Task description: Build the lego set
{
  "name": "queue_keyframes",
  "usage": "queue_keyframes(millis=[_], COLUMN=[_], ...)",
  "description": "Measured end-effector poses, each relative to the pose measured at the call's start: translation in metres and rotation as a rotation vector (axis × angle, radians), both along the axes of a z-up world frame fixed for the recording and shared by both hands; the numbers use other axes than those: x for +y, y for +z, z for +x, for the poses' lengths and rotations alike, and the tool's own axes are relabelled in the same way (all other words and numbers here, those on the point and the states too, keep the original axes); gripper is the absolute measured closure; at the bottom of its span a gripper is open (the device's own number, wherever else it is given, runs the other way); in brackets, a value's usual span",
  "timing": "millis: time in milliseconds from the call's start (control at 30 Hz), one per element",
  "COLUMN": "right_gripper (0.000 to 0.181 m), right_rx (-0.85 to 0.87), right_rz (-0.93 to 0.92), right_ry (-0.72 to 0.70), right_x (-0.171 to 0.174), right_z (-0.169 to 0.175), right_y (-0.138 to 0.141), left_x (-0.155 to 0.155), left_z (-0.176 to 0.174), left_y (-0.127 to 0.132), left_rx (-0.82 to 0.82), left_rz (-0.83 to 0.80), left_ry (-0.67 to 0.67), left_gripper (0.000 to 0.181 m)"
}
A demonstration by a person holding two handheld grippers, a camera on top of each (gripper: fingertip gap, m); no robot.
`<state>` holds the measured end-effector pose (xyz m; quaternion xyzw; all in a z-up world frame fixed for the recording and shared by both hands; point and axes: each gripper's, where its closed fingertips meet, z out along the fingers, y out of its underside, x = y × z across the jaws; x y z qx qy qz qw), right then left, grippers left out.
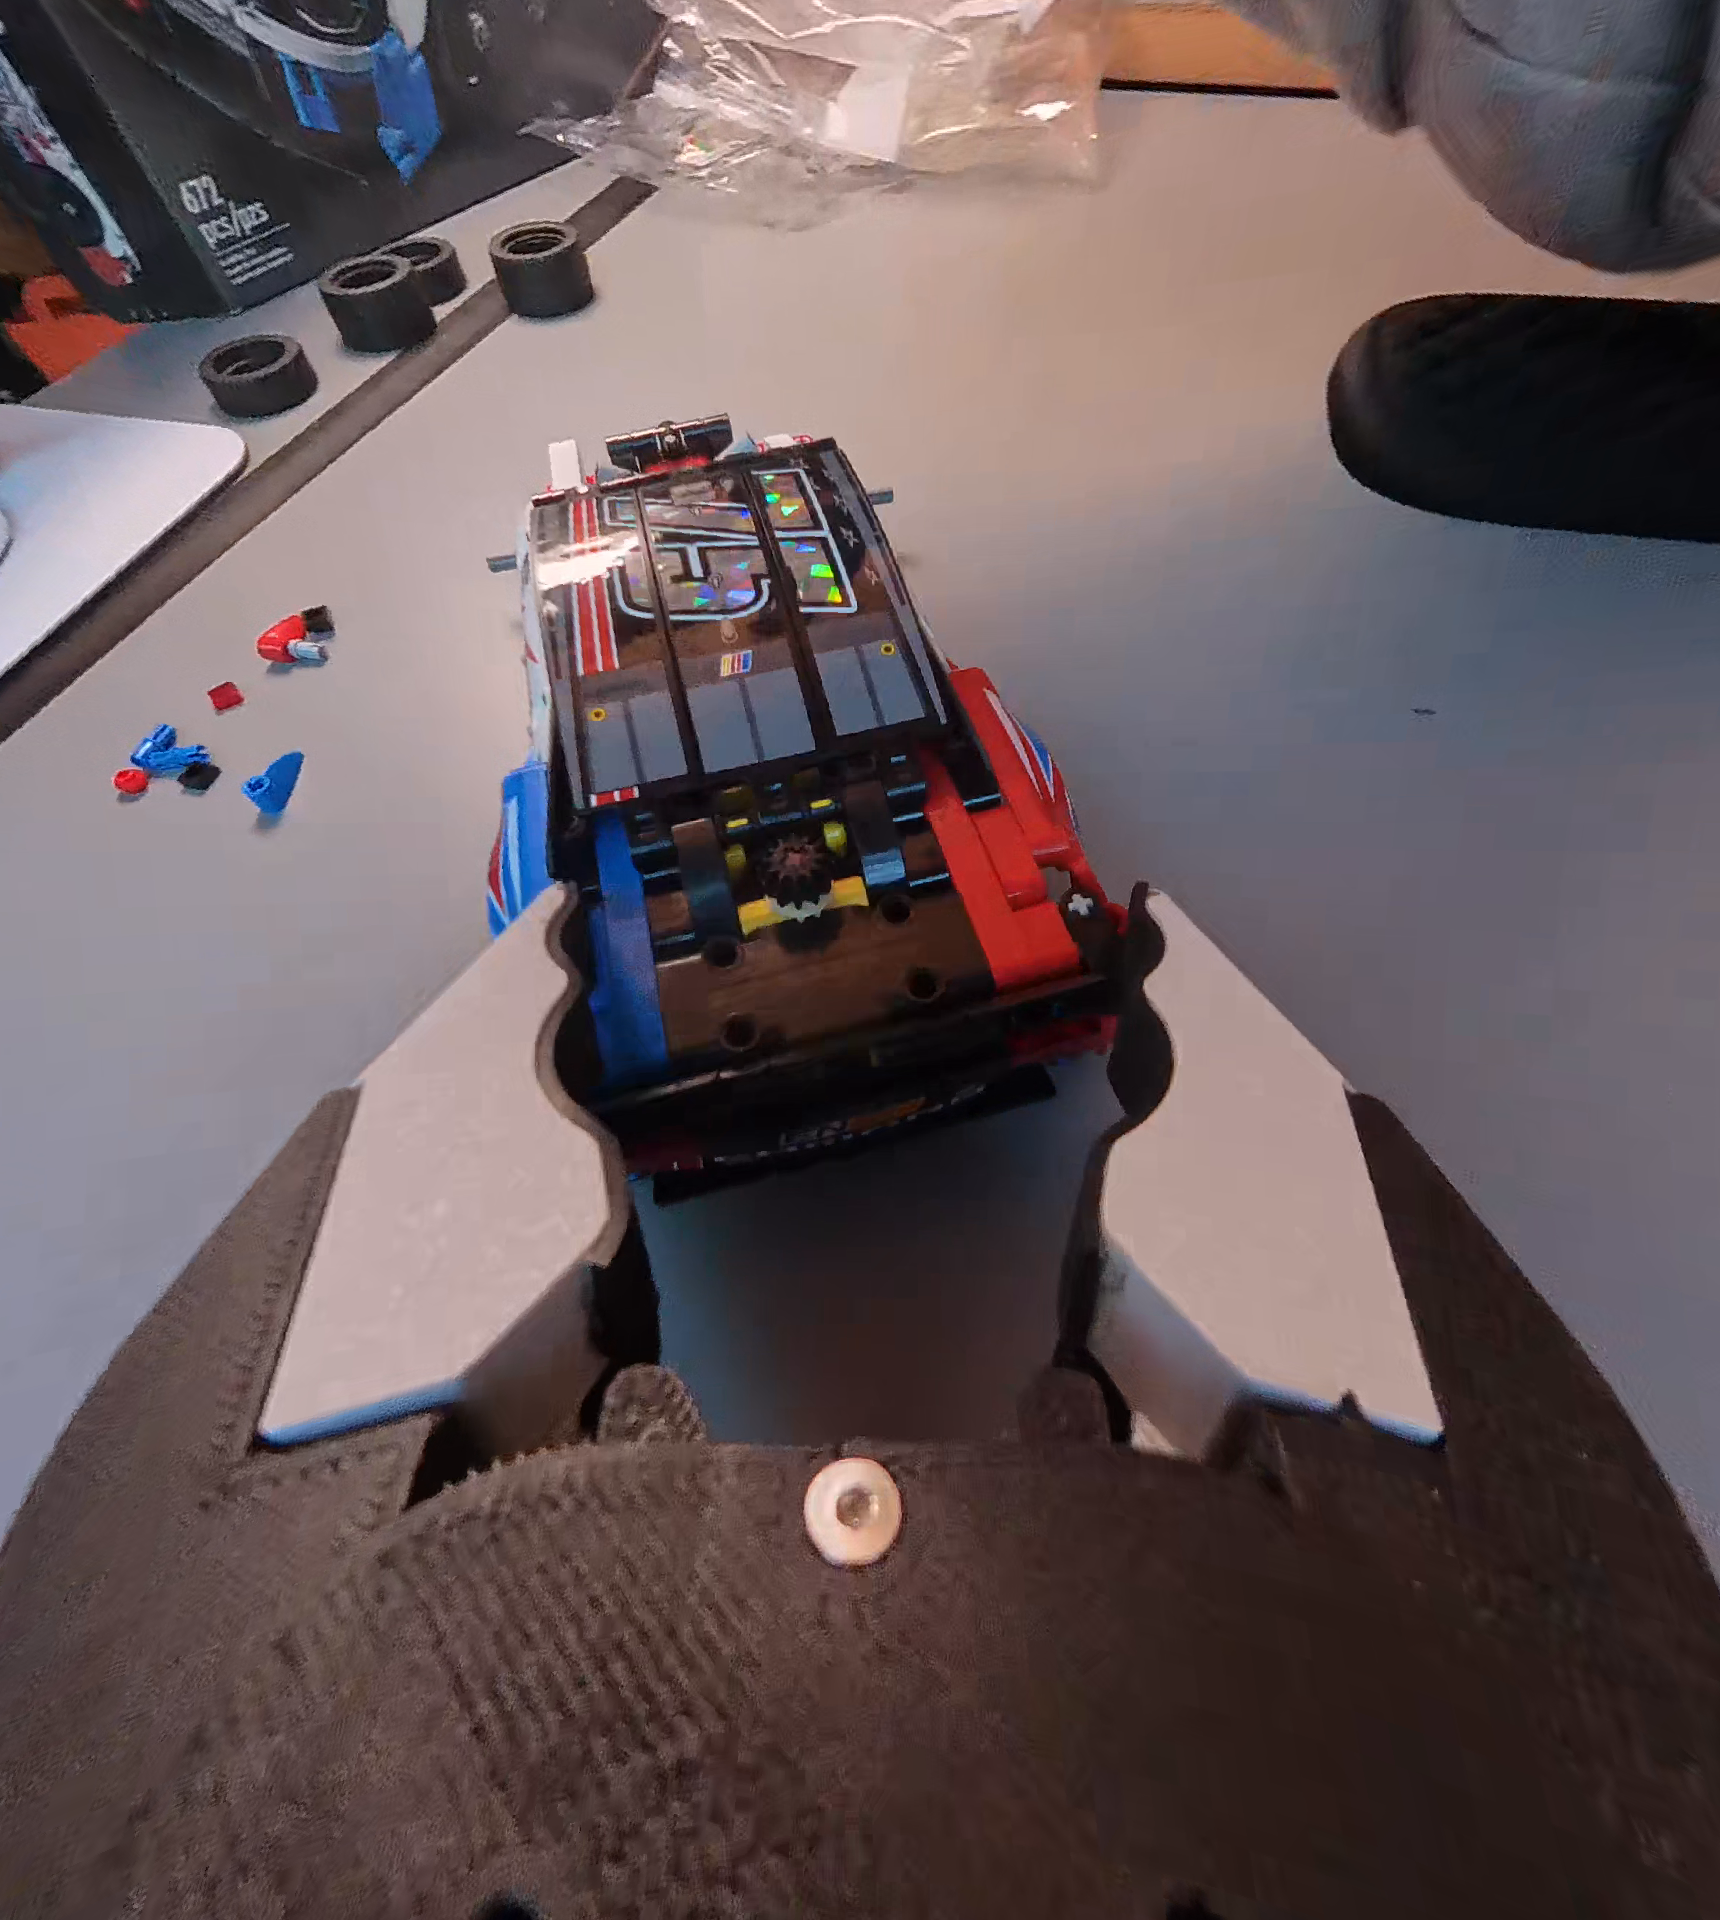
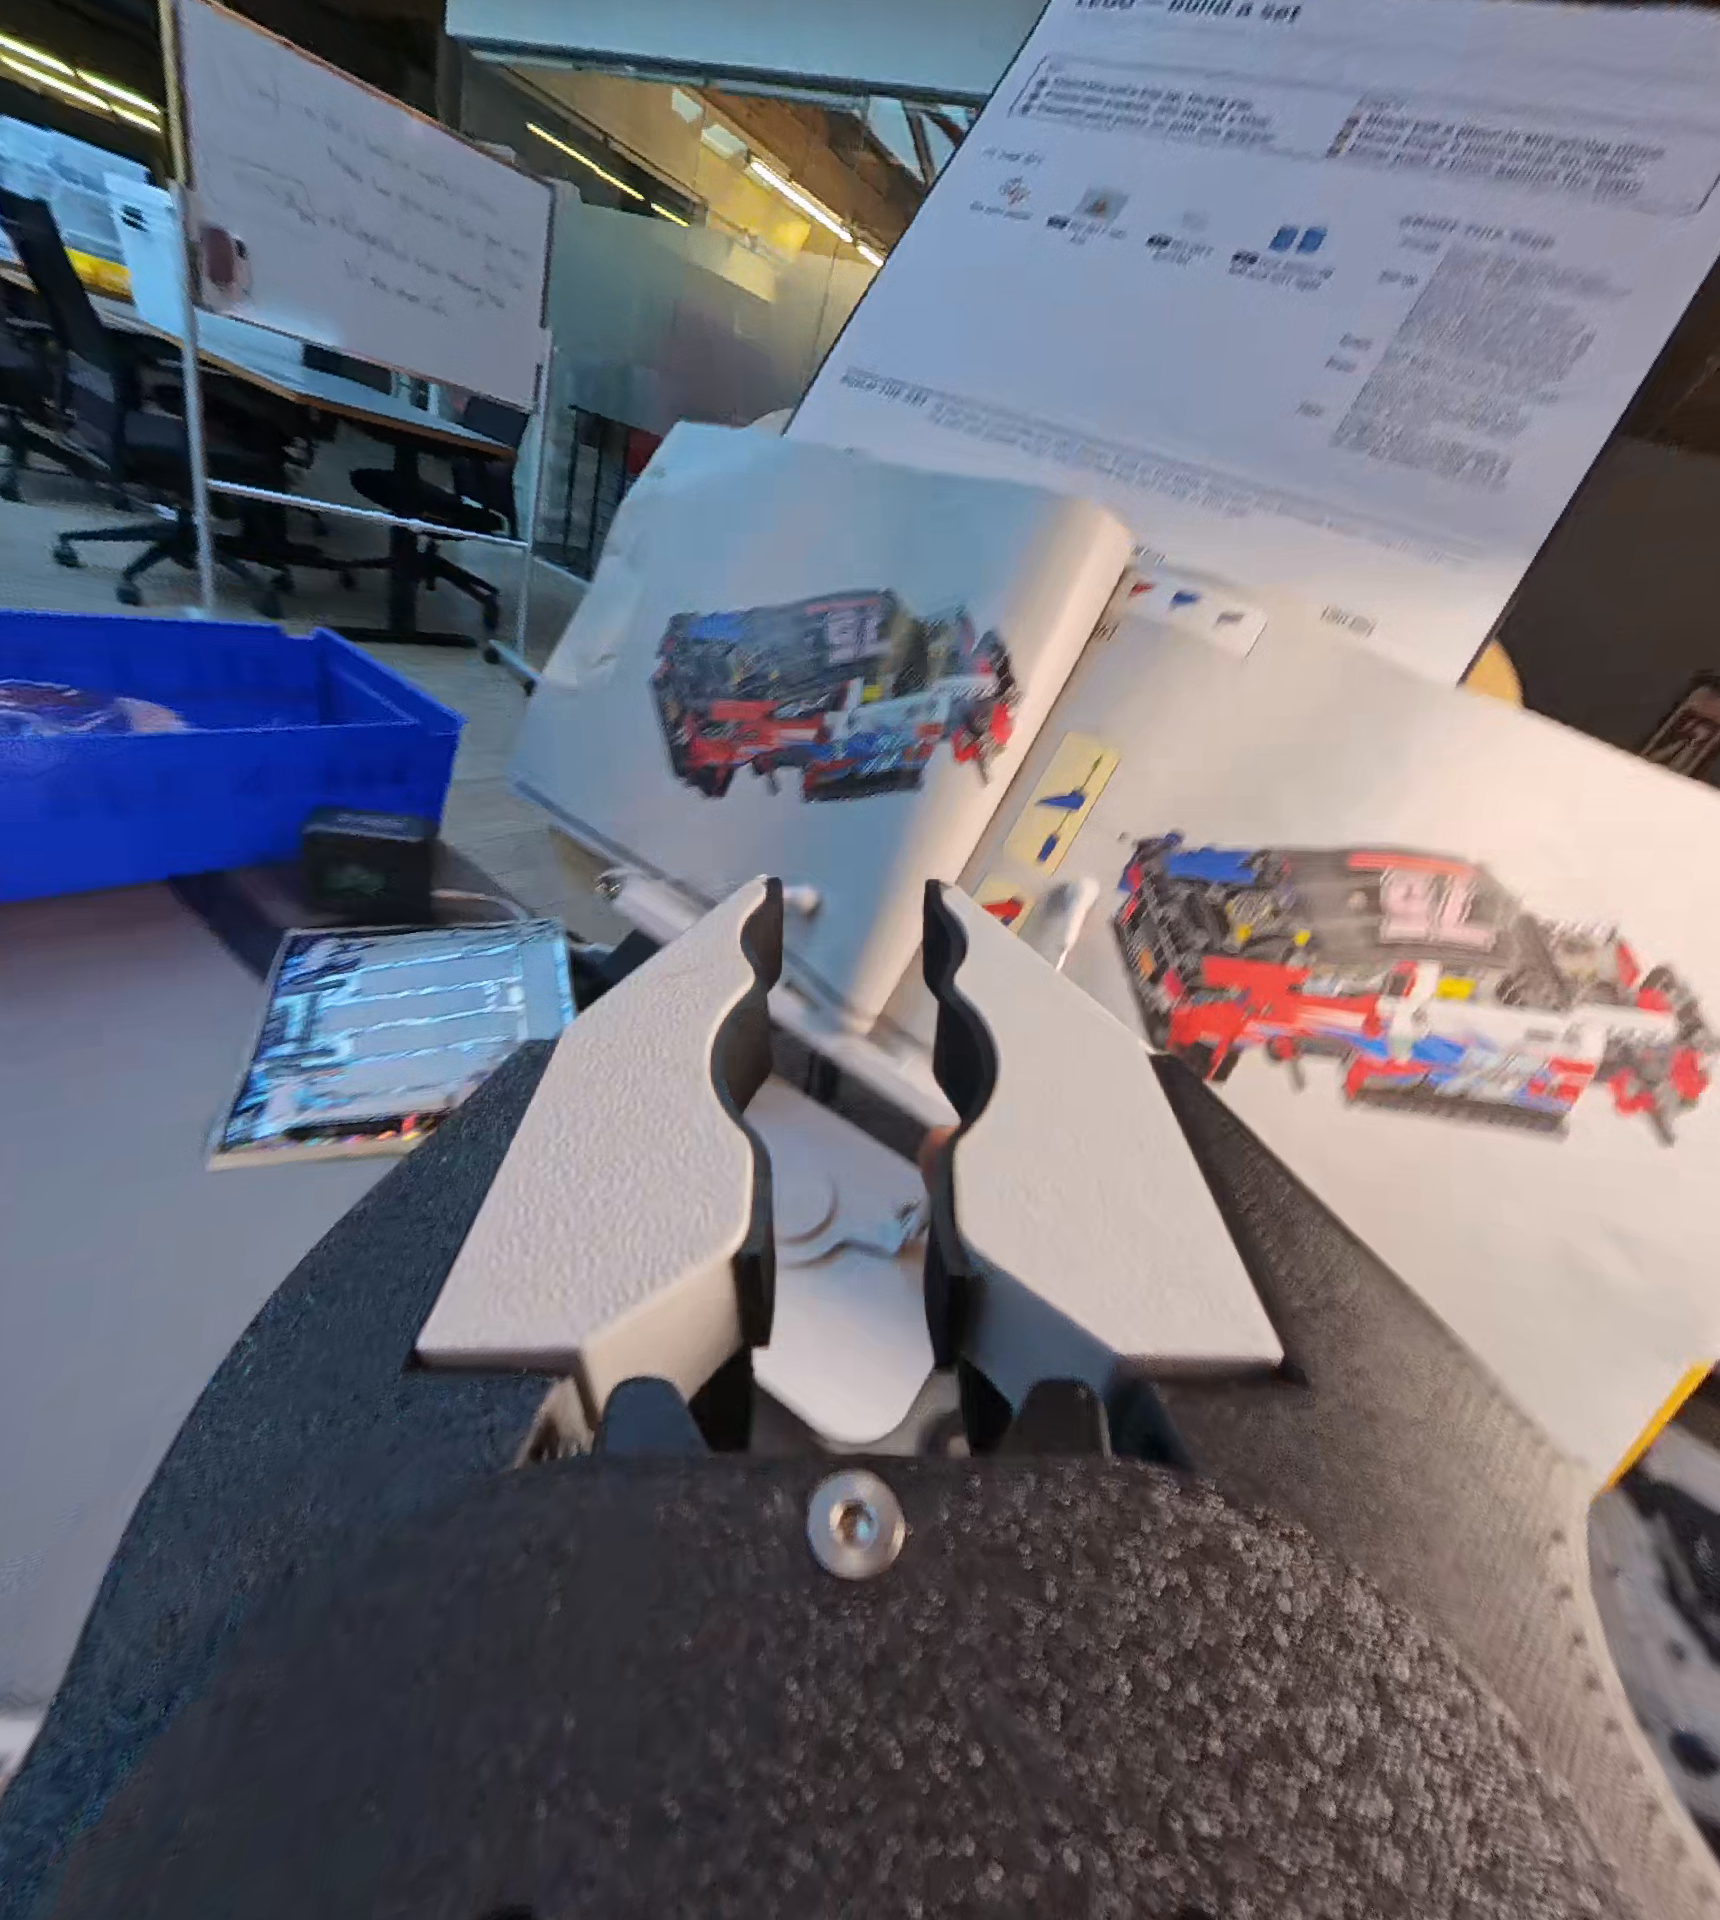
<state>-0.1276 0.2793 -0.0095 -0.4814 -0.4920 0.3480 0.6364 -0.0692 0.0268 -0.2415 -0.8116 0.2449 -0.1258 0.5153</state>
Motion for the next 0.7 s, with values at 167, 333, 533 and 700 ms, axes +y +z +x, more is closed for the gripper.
queue_keyframes(millis=[167, 333, 533, 700], right_gripper=[0.168, 0.171, 0.177, 0.176], right_rx=[0.023, 0.068, 0.084, 0.075], right_rz=[0.064, 0.012, 0.046, 0.025], right_ry=[-0.117, -0.133, -0.155, -0.186], right_x=[0.072, 0.104, 0.115, 0.135], right_z=[-0.071, -0.11, -0.115, -0.106], right_y=[0.047, 0.053, 0.053, 0.055], left_x=[-0.009, -0.009, -0.006, -0.001], left_z=[-0.016, -0.038, -0.037, -0.038], left_y=[0.003, 0.035, 0.021, 0.024], left_rx=[-0.041, -0.107, -0.076, -0.115], left_rz=[0.041, 0.202, 0.153, 0.162], left_ry=[0.013, 0.156, 0.188, 0.229], left_gripper=[0.089, 0.086, 0.087, 0.099])
